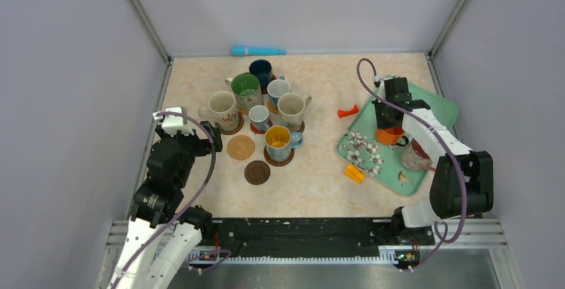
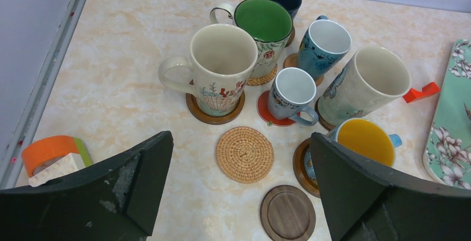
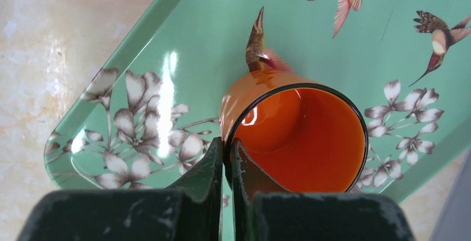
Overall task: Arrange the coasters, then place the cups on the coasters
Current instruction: Pick up the cup from the tray.
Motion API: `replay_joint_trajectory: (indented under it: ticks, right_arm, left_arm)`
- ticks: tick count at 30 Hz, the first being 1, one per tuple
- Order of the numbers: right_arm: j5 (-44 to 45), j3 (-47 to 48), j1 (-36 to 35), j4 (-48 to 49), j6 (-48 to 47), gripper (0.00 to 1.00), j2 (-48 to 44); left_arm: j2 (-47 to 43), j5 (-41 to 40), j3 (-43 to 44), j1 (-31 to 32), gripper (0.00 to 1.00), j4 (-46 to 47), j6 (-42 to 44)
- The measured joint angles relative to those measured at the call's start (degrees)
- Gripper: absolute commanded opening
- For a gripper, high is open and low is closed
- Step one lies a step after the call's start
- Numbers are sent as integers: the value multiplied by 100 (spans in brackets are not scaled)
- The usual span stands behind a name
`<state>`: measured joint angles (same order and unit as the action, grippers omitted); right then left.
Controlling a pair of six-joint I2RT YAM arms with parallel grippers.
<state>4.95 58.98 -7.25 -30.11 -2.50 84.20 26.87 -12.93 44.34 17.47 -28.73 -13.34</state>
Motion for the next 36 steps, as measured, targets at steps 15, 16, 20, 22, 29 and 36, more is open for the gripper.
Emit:
replay_joint_trajectory:
  ticks: [15,16,20,22,29,36]
  right_arm:
    - [-203,525,-1394,-474,-1204,0,-1628]
    - [-286,546,-1513,-472,-1338,0,-1744]
    - [-570,662,-2083,-522,-1932,0,-2055]
    - [-715,723,-2321,-533,-2164,0,-2140]
    - [-997,833,-3574,-505,-3311,0,-2367]
    - [-776,1320,-5123,-487,-4004,0,-1770]
  left_arm:
    - [114,44,0,0,99,0,-26]
    - [151,74,0,0,99,0,-42]
    - [310,369,24,0,98,-7,-131]
    - [483,678,151,0,95,-76,-181]
    - [1228,2127,734,0,93,-286,-326]
    - [1871,3571,1154,0,89,-295,-507]
